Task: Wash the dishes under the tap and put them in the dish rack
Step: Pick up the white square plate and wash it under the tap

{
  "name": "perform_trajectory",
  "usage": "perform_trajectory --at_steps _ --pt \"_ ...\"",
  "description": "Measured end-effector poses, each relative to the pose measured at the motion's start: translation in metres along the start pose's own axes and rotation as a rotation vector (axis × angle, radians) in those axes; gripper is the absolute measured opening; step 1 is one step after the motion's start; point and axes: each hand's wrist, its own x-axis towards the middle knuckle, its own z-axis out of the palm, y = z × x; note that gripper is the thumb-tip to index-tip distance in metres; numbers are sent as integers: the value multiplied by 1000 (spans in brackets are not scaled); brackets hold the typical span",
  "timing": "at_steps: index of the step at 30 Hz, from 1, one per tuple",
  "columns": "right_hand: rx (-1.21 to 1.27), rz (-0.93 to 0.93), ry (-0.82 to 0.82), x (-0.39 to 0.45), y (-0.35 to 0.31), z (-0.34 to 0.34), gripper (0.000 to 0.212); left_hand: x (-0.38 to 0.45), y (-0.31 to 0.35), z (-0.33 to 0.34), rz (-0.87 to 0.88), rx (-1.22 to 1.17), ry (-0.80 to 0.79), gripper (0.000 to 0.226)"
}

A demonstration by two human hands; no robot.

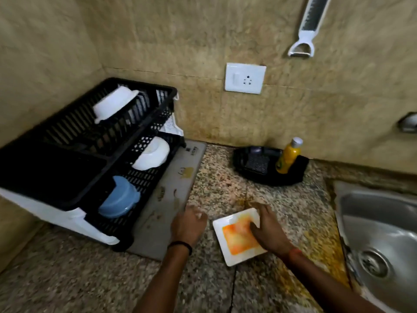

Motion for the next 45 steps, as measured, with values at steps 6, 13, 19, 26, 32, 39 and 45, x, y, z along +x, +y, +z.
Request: perform_trajectory --at_steps 6,13,19,26,32,39,45 --pt "167 235 29 -29 47 6 54 -11 7 59 -232 -219 -154 30" --pt "308 286 2 -23 61 -13 27 -4 28 83 -377 -456 -160 19" --pt "497 310 121 -50 110 -63 19 -13 98 104 -257 -584 -247 14" --pt "677 389 335 -99 190 -136 15 -33 203 154 -186 -723 -561 10" --pt "801 443 400 -122 262 -198 18 -52 287 198 -101 -722 -637 21" --pt "719 395 523 -127 328 -277 26 -68 383 235 -68 -865 -651 27" --pt "133 185 590 -111 350 -353 65 -74 438 250 -63 -943 -648 22"
